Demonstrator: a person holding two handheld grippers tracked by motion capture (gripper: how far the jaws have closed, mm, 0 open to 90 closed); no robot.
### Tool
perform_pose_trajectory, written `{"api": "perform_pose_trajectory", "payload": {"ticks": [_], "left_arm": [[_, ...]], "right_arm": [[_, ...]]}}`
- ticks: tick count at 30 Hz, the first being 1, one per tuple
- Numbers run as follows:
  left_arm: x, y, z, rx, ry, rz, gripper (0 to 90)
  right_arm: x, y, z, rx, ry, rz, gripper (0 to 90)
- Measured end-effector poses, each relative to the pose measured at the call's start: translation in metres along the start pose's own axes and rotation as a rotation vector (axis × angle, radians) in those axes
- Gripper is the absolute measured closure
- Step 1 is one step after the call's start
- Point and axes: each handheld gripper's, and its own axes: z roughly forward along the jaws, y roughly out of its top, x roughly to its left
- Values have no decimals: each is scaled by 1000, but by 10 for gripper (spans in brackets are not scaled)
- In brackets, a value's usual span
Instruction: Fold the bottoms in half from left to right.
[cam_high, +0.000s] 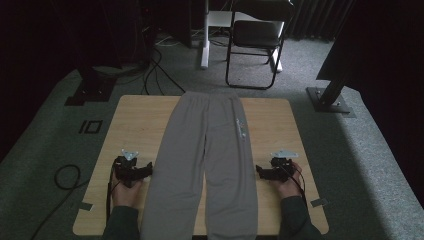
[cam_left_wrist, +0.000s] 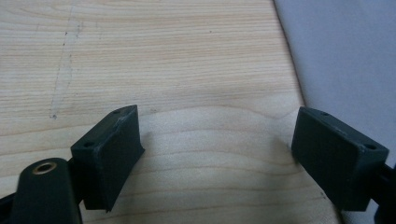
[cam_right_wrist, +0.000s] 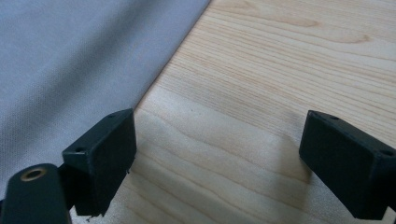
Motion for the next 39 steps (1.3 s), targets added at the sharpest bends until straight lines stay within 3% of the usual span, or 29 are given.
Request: {"api": "perform_pose_trajectory", "payload": {"ticks": [4,7,13,15,17,20,23,27,31,36,37,39], "left_arm": [[0,0,-1,6,-9,10,170],[-1,1,-4,40,-38,41,170],[-3,0,-6,46,-68,71,172],[-3,-1,-8,38,-72,73,246],[-2,-1,-9,34,-74,72,266],[-1,0,-10,28,-74,48,397],[0,4,-8,10,-131,1,452],[-10,12,-6,-10,-165,21,466],[-19,16,3,21,-156,47,472],[-26,16,5,18,-130,72,489],[-28,15,5,17,-133,83,486],[-31,14,2,27,-180,91,485]], "right_arm": [[0,0,0,0,0,0,107],[0,0,0,0,0,0,107],[0,0,0,0,0,0,107],[0,0,0,0,0,0,107],[0,0,0,0,0,0,107],[0,0,0,0,0,0,107],[0,0,0,0,0,0,107],[0,0,0,0,0,0,107],[0,0,0,0,0,0,107],[0,0,0,0,0,0,107],[0,0,0,0,0,0,107],[0,0,0,0,0,0,107]]}}
